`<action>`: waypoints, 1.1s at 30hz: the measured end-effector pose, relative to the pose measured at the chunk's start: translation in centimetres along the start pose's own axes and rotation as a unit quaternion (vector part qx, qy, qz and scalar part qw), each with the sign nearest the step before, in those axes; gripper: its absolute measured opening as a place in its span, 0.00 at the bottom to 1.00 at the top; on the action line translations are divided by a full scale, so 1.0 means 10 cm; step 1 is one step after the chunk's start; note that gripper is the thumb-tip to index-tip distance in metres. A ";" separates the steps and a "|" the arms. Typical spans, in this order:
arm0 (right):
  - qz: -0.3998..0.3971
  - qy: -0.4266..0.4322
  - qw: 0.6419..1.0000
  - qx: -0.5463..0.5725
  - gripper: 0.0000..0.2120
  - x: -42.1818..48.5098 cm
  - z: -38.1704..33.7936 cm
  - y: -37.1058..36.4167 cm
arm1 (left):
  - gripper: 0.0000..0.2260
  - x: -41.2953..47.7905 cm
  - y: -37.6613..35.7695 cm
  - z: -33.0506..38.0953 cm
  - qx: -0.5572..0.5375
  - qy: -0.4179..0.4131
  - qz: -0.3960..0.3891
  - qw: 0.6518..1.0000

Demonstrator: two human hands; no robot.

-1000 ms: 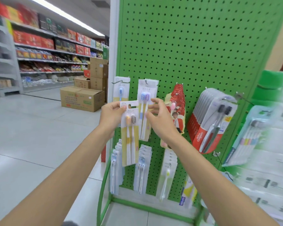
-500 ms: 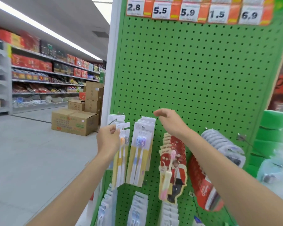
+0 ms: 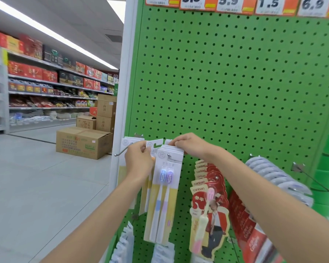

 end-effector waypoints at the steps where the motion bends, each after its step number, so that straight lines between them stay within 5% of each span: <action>1: 0.001 0.001 1.000 0.008 0.15 0.01 0.02 0.01 | 0.08 0.02 -0.03 -0.01 -0.003 0.003 -0.010 1.000; 12: 0.023 0.003 0.999 0.031 0.14 0.06 0.09 0.12 | 0.09 0.20 -0.10 -0.05 -0.064 0.045 -0.165 0.983; 26: -0.018 -0.014 0.999 0.022 0.21 0.07 0.20 0.10 | 0.09 0.17 -0.18 0.07 -0.102 0.007 -0.184 0.978; 33: 0.051 0.015 0.998 -0.023 0.07 0.08 0.28 0.18 | 0.10 0.21 -0.22 0.12 -0.107 0.057 -0.293 0.949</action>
Point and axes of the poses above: each hand's wrist, its own x-axis towards the middle knuckle, its own y-axis out of the back of the hand, z = x × y, the point moved 2 cm from there along x, towards the middle knuckle, and after that the axes turned 1 degree about y, right-handed, at the moved point
